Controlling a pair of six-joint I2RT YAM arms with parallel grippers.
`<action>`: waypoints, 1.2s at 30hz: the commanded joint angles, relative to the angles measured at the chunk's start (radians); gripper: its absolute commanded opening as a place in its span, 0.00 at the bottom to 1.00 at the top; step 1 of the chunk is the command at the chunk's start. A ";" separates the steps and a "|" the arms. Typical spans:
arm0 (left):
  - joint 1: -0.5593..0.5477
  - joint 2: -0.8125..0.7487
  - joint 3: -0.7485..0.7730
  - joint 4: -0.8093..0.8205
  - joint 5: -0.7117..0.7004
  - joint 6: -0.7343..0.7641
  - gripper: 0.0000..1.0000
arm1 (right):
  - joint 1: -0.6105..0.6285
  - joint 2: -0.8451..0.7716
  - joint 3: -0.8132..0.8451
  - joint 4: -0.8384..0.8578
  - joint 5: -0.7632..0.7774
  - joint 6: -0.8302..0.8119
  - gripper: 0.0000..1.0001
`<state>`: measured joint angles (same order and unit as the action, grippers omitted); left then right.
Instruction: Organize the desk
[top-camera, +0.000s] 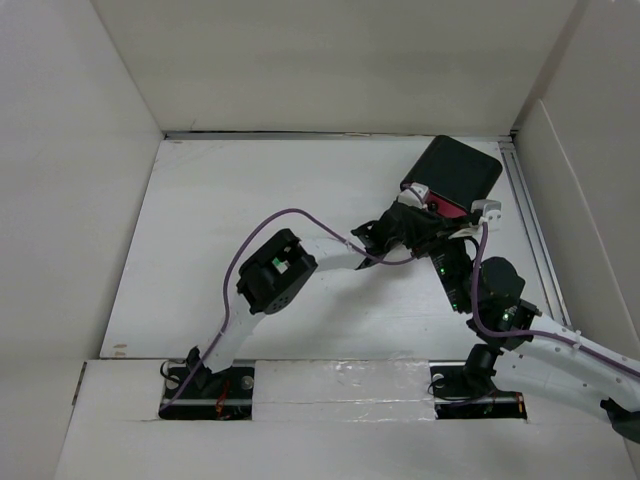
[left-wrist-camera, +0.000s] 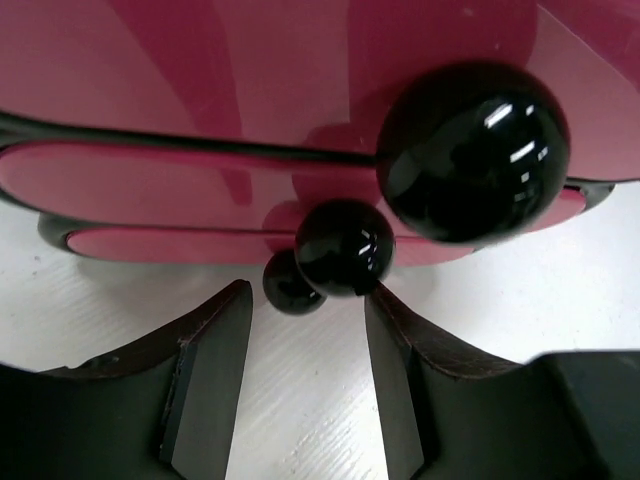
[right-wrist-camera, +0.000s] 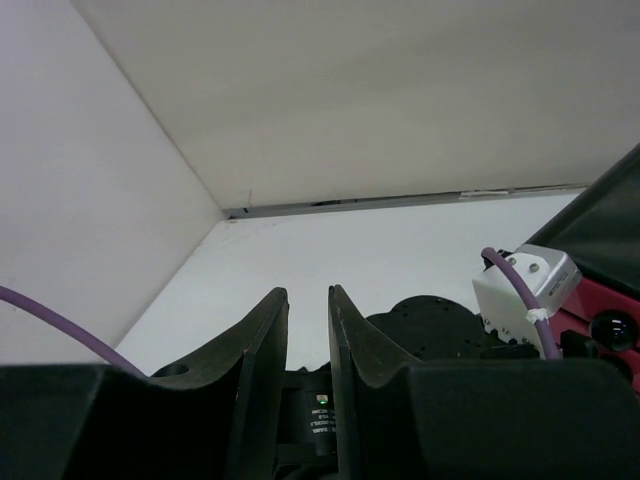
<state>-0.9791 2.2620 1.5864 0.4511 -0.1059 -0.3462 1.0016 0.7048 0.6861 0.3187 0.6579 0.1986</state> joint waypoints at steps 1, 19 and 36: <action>0.003 0.022 0.075 -0.012 0.005 0.021 0.45 | -0.001 -0.005 0.032 0.036 0.003 -0.005 0.29; 0.003 0.106 0.164 -0.054 -0.054 0.053 0.51 | -0.001 0.004 0.030 0.042 0.002 -0.004 0.30; 0.003 0.036 0.066 -0.009 -0.005 0.065 0.12 | -0.001 0.024 0.033 0.046 0.012 -0.010 0.30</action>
<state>-0.9810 2.3856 1.7008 0.4118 -0.1139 -0.2920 1.0016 0.7231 0.6861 0.3214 0.6582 0.1982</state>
